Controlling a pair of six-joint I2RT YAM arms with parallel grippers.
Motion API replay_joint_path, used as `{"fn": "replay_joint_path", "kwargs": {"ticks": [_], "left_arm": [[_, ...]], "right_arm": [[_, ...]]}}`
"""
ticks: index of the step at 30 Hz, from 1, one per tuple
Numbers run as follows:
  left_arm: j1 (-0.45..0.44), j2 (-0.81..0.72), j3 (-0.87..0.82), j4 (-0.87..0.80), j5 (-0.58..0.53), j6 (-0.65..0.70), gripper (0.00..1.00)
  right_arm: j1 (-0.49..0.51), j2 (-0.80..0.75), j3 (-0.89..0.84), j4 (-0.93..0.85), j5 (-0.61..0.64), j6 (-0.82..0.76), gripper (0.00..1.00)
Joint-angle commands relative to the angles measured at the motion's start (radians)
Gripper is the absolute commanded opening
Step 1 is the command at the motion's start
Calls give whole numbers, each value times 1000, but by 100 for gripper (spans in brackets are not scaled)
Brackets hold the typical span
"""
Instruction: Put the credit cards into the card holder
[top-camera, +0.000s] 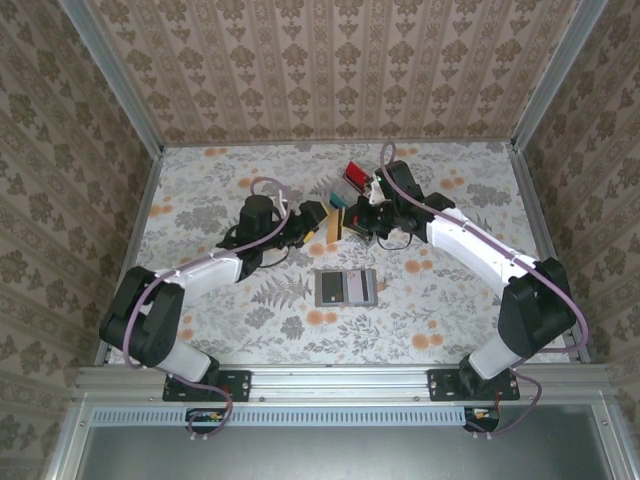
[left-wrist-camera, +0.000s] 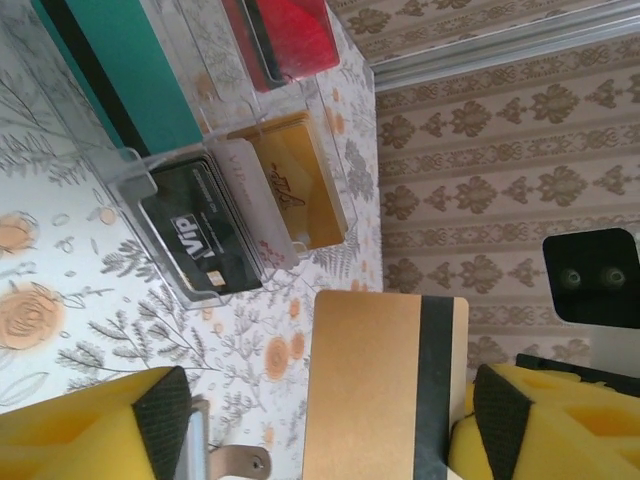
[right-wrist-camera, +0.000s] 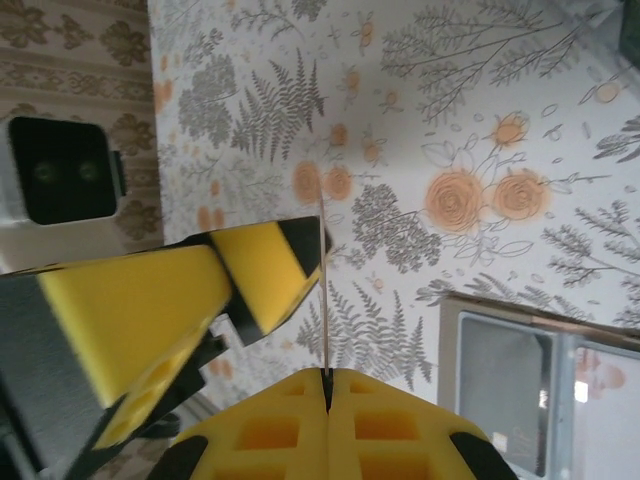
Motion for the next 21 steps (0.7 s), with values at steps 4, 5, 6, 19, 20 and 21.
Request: {"fn": "replay_joint_path", "kwargs": {"ticks": [4, 5, 6, 19, 20, 21], "left_arm": [[7, 44, -12, 174, 85, -84, 62], [6, 46, -10, 174, 88, -85, 59], [5, 48, -8, 175, 92, -86, 53], [-8, 48, -32, 248, 84, -142, 0], [-10, 47, -33, 254, 83, -148, 0], [-11, 48, -33, 260, 84, -157, 0]], "right_arm": [[-17, -31, -43, 111, -96, 90, 0], [-20, -31, -47, 116, -100, 97, 0], [-22, -30, -53, 126, -104, 106, 0], [-50, -25, -102, 248, -184, 157, 9], [-53, -24, -109, 263, -195, 163, 13], [-56, -22, -121, 293, -213, 176, 15]]}}
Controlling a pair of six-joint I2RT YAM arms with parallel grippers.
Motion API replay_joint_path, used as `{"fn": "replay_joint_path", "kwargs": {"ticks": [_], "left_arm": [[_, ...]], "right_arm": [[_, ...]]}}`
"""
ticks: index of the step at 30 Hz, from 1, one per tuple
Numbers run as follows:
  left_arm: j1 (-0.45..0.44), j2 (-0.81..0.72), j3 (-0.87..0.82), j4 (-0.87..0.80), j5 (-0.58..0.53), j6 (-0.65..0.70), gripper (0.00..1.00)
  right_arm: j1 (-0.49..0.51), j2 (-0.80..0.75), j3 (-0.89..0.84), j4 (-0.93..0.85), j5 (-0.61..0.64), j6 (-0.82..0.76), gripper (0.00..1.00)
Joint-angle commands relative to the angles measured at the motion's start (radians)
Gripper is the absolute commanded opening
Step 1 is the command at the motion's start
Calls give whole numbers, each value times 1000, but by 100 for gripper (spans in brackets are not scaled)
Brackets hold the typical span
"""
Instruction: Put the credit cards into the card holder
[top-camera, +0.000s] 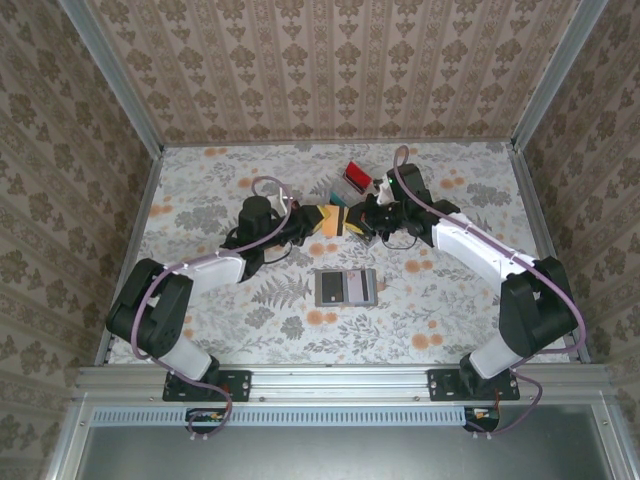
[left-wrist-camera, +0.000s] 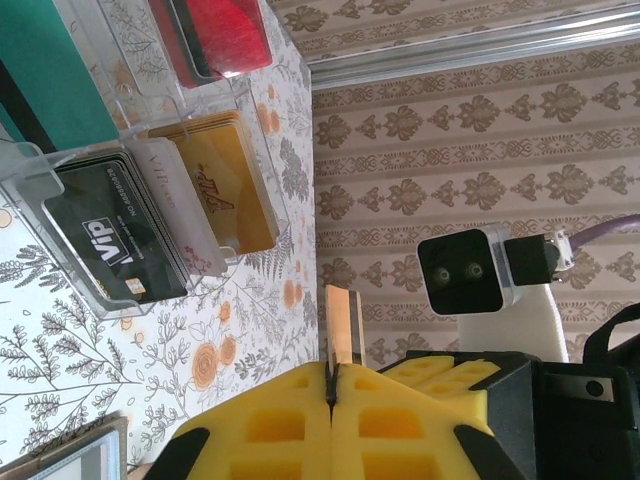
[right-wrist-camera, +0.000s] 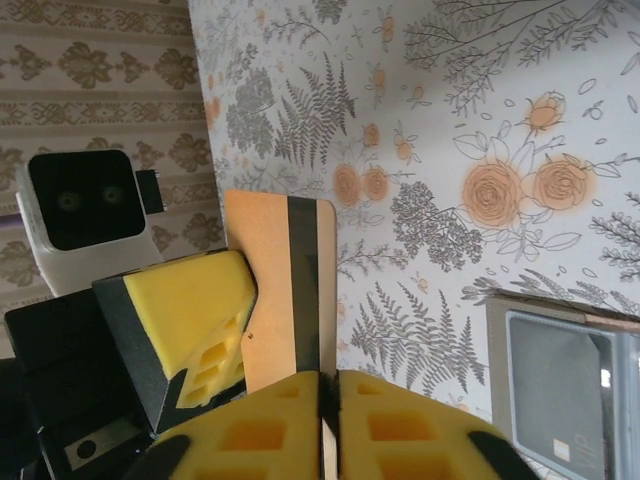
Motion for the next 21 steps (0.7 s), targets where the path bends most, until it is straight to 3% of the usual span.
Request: {"fn": "replay_joint_path", "kwargs": {"ticks": [1, 3, 6, 9, 11, 15, 18, 21], "left_arm": [[-19, 5, -14, 62, 26, -30, 0], [-22, 8, -16, 87, 25, -48, 0], [-31, 12, -23, 117, 26, -66, 0], [-35, 15, -28, 119, 23, -70, 0], [-35, 13, -38, 121, 17, -74, 2], [-33, -16, -63, 43, -19, -40, 44], [-43, -77, -69, -170, -65, 56, 62], [-75, -151, -27, -553, -180, 218, 69]], "right_arm": [[-7, -18, -30, 145, -98, 44, 16], [-15, -17, -57, 199, -112, 76, 23], [-22, -14, -74, 242, -125, 93, 23], [-25, -10, -76, 260, -137, 99, 16], [-30, -16, -80, 263, -137, 100, 6], [-43, -43, -85, 154, -101, 26, 4], [-35, -80, -65, -77, 16, -141, 3], [-12, -125, -91, -264, 187, -295, 3]]}}
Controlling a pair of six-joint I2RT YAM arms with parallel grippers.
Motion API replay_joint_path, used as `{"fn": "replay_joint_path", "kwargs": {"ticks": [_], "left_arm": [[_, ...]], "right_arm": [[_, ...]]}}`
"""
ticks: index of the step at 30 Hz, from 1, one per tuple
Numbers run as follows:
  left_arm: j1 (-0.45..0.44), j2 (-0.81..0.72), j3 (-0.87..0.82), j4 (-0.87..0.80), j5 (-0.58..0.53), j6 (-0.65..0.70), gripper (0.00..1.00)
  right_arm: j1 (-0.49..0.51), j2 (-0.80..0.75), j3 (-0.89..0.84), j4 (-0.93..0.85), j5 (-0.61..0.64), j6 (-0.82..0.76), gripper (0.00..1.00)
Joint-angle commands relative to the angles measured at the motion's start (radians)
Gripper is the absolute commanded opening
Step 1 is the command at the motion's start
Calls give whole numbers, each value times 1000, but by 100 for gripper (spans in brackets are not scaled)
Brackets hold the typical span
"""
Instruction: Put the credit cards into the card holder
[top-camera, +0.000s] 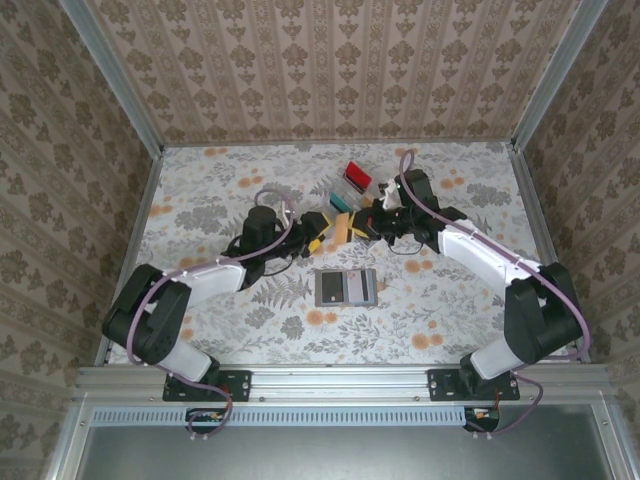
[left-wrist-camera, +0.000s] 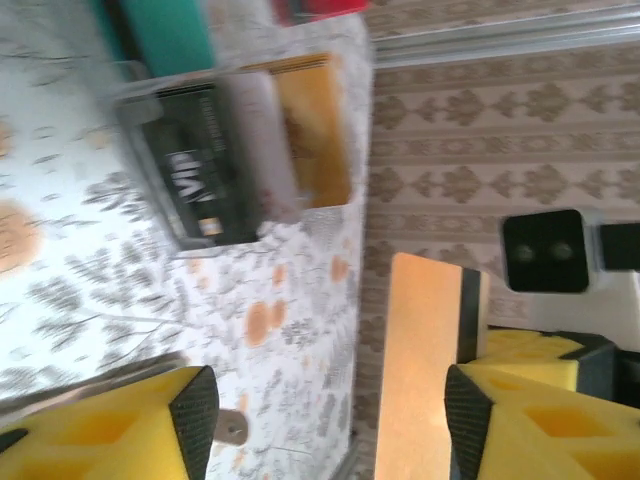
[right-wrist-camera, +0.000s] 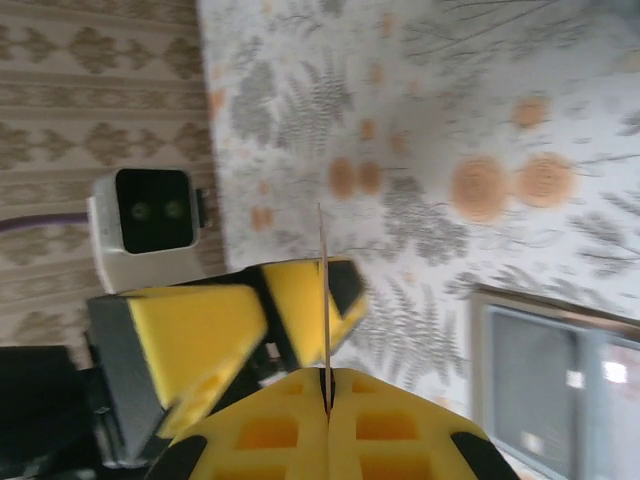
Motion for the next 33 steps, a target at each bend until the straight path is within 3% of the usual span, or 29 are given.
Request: {"fn": "replay_joint_path", "kwargs": {"ticks": [1, 3, 5, 14, 33], "left_arm": [[-45, -102, 57, -489, -159, 228, 70], [-81, -115, 89, -657, -252, 308, 71], [-100, -110, 79, -686, -273, 328, 71], [-160, -35, 68, -707, -319, 346, 69], [-199, 94, 123, -665, -303, 356, 61]], "right_arm": [[20, -78, -35, -273, 211, -219, 3], [21, -107, -108, -291, 268, -255, 3], [21, -153, -174, -286, 294, -284, 4], [27, -151, -315, -150, 265, -328, 4], [40, -24, -347, -63, 297, -349, 4]]}}
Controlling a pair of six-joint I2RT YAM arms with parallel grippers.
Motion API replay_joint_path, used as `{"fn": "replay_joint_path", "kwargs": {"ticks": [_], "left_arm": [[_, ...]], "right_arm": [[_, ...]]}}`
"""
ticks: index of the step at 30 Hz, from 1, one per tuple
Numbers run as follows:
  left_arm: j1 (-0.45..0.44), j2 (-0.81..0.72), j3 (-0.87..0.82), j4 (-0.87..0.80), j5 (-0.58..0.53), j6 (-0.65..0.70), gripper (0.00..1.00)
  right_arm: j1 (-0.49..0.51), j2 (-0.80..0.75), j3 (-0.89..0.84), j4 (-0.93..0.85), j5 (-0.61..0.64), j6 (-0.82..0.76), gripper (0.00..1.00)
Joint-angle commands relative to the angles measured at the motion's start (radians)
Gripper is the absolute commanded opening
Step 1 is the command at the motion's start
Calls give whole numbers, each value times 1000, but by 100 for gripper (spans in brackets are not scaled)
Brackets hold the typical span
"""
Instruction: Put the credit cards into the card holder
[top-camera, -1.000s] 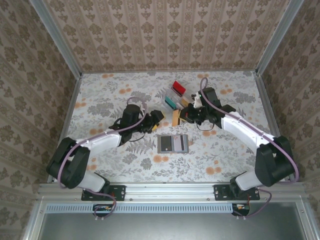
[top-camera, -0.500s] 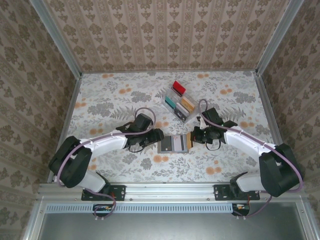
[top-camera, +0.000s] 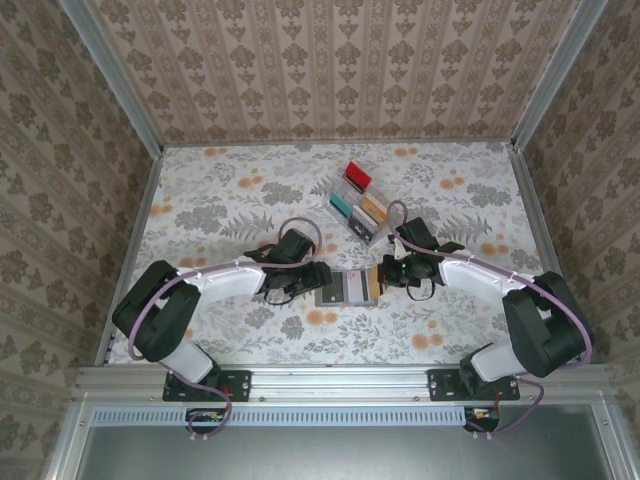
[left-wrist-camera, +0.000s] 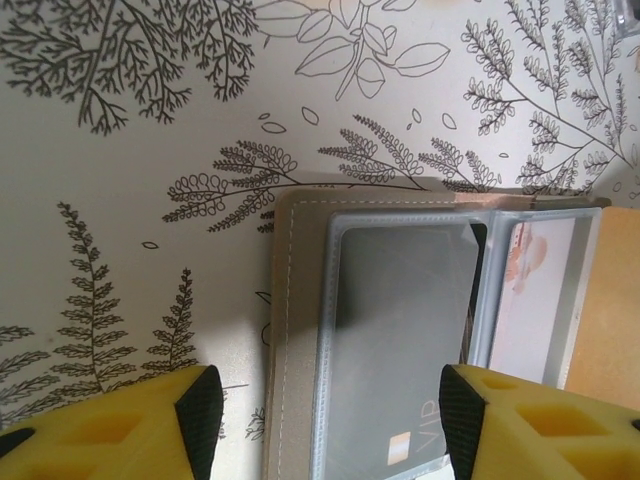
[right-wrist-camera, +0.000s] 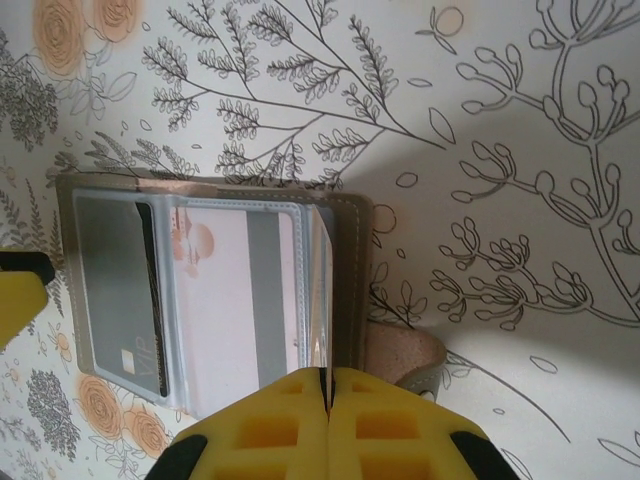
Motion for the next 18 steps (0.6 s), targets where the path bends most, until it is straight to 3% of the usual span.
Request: {"fn": "replay_joint_path", "kwargs": {"ticks": [1, 9, 18], "left_arm": [[-8, 25, 23, 4, -4, 25, 61], [-15, 67, 25, 27, 15, 23, 53], [-23, 58, 20, 55, 13, 14, 48]], "right_arm": [[5, 30, -23, 18, 3, -9, 4], [5, 43, -39, 107, -81, 50, 5], [6, -87, 3, 66, -118, 89, 5]]}}
